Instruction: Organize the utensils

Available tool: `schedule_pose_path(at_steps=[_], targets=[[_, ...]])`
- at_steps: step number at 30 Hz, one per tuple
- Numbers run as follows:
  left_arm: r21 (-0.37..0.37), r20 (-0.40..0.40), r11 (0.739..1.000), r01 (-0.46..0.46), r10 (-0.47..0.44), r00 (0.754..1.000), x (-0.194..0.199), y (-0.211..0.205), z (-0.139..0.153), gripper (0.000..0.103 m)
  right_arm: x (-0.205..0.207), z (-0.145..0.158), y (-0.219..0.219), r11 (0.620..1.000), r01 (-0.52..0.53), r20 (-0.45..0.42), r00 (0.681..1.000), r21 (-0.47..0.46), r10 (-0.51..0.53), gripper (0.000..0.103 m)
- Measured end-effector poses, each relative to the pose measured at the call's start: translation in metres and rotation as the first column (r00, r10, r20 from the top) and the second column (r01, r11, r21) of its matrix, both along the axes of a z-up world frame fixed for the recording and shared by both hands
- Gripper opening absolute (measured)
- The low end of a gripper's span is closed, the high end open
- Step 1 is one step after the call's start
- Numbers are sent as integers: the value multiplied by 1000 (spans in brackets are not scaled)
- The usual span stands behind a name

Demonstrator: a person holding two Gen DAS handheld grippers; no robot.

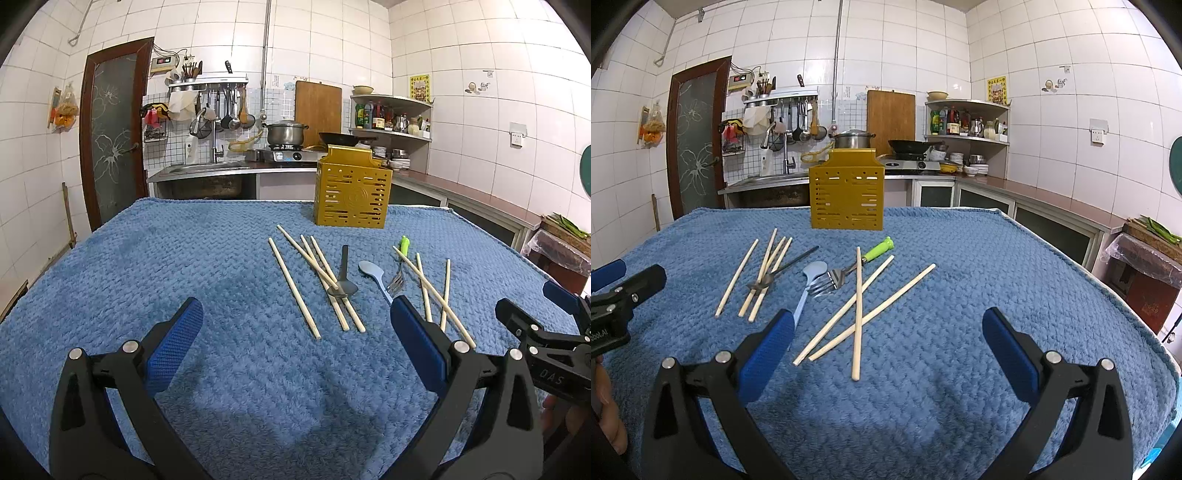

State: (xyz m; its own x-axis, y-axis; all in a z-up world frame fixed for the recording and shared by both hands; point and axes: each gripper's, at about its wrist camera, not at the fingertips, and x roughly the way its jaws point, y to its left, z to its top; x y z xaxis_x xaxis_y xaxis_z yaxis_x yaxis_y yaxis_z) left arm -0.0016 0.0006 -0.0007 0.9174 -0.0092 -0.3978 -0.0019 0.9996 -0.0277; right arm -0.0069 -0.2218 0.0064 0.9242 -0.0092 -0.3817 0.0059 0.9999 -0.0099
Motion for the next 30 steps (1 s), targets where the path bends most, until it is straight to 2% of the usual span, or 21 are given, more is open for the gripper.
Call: schedule_pose_path(at_steps=[30], targets=[[2, 9, 1000, 6, -6, 1000, 0, -2, 4, 98, 0, 1, -2, 1000, 2, 4, 1000, 2, -2, 99]])
